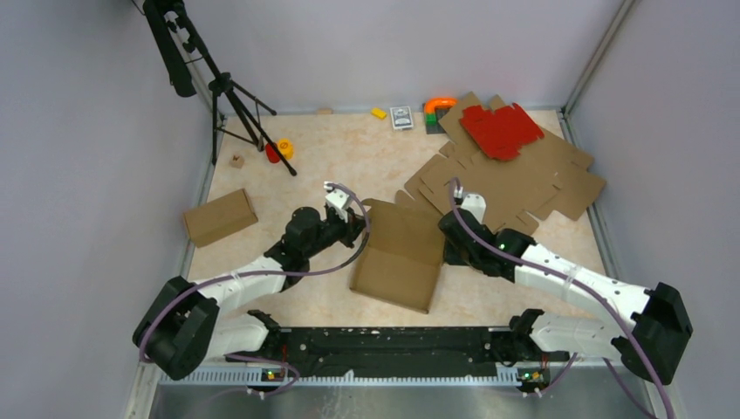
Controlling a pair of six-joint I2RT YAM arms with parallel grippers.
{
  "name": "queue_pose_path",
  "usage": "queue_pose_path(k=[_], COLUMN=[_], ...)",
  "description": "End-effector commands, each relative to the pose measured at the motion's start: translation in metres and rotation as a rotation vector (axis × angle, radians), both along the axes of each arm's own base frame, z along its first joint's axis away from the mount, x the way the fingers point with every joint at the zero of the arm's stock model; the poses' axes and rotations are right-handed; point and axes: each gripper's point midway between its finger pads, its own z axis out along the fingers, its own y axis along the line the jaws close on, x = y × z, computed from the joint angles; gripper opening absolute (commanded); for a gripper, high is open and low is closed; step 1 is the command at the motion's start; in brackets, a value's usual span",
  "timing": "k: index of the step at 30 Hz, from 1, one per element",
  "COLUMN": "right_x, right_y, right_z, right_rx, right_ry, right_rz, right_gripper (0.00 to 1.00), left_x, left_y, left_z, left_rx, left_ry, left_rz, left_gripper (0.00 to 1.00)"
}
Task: Fold the paper box
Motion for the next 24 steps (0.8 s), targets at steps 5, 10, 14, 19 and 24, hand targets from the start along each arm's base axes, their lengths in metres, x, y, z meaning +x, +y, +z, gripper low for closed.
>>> queue_pose_path(k=[5, 10, 14, 19, 24], right_x=[0.023, 0.036, 0.055, 0.081, 0.1], right_y=[0.034, 0.04, 0.044, 0.04, 0.042], right_z=[0.026, 0.044, 0.059, 0.078, 0.08], right_rx=[0.191, 0.218, 0.228, 0.164, 0.149], right_ry=[-0.079, -0.172, -0.279, -0.431, -0.552], right_rz=[-0.047, -0.101, -0.125, -0.149, -0.166], right_gripper=[0.0, 0.0, 0.0, 0.0, 0.0], left_x=[-0.007, -0.003, 0.012, 0.034, 0.053], left_y=[-0.003, 0.0, 0.003, 0.017, 0.032], left_z=[0.01, 0.015, 0.026, 0.033, 0.036], left_rx=[-0.051, -0.068, -0.034, 0.022, 0.012], left_ry=[0.067, 0.068, 0.025, -0.058, -0.14], left_rz=[-0.002, 0.04, 0.083, 0.17, 0.227], left_gripper=[0.02, 0.01, 0.0, 0.0, 0.0])
